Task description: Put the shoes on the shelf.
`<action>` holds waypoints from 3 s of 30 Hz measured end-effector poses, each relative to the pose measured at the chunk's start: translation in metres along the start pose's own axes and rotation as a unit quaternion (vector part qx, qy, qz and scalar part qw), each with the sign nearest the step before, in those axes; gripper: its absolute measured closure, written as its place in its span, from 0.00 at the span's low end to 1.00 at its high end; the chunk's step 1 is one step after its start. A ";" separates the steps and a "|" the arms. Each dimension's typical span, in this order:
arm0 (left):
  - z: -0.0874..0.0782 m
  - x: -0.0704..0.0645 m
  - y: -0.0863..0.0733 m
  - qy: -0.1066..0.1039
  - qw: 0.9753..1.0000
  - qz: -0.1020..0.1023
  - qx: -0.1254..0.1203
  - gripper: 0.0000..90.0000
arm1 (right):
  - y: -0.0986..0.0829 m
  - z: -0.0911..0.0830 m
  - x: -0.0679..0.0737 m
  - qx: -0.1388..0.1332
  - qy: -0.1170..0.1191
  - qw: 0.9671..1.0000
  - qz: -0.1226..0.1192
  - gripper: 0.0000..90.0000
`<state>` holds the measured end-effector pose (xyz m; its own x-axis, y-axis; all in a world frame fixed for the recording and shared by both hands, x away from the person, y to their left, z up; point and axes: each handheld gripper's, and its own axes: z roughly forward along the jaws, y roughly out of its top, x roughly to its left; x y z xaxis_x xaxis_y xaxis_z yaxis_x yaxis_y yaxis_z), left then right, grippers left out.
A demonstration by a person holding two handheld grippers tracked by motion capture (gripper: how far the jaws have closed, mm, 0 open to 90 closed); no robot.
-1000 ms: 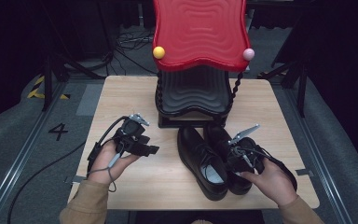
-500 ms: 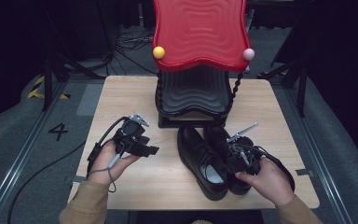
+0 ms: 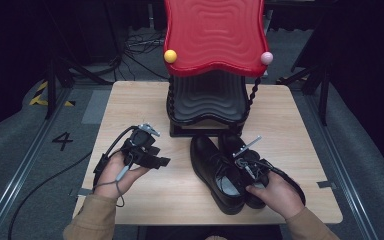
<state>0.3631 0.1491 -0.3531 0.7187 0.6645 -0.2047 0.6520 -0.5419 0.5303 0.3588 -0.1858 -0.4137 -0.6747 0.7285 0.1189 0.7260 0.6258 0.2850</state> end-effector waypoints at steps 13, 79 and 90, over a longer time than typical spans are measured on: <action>0.002 0.000 -0.001 0.002 1.000 -0.004 0.001 0.50 | 0.010 0.010 0.003 0.004 -0.021 1.000 0.016 0.56; -0.016 0.011 -0.012 0.012 0.999 -0.025 -0.024 0.49 | 0.012 -0.086 -0.006 0.007 -0.022 0.999 -0.048 0.92; -0.018 0.013 -0.013 0.012 0.999 -0.030 -0.029 0.49 | 0.005 -0.127 0.004 -0.002 -0.036 0.998 -0.059 0.92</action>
<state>0.3593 0.1743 -0.3478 0.6723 0.7075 -0.2179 0.6784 -0.4708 0.5641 0.3430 -0.2150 -0.2910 -0.7438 0.6682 0.0162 0.6417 0.7071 0.2969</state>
